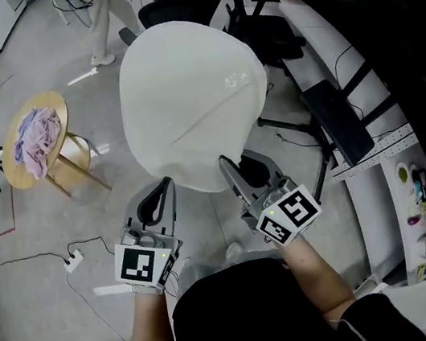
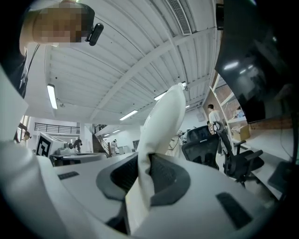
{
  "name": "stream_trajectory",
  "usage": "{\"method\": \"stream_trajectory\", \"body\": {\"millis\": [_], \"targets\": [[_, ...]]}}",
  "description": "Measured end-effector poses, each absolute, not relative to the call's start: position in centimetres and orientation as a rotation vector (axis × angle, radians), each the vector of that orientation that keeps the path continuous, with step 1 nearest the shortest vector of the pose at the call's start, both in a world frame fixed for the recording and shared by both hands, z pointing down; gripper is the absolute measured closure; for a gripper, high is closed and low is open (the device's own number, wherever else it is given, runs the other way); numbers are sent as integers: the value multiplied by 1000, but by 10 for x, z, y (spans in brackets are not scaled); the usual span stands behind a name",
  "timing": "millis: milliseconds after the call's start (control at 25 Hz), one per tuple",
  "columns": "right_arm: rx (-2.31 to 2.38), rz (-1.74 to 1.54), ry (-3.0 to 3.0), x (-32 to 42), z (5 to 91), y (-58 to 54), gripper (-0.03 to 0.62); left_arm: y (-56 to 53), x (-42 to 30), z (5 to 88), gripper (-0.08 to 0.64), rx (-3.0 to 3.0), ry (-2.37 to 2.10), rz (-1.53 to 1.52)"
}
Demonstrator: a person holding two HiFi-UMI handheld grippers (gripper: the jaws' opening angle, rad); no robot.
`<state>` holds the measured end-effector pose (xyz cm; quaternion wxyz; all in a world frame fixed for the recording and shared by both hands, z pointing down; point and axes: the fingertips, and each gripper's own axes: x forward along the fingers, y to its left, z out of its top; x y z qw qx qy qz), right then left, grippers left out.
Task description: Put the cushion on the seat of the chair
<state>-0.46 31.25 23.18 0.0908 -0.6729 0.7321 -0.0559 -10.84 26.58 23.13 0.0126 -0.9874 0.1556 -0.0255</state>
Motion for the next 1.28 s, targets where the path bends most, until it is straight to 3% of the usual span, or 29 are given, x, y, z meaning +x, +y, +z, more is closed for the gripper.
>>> {"method": "stream_trajectory", "body": {"millis": [640, 1280], "targets": [[-2030, -253, 2147, 41, 258, 283, 528, 224, -73, 251, 548, -3115, 547, -90], [-2118, -380, 2087, 63, 278, 122, 528, 53, -57, 260, 548, -3185, 498, -140]]}}
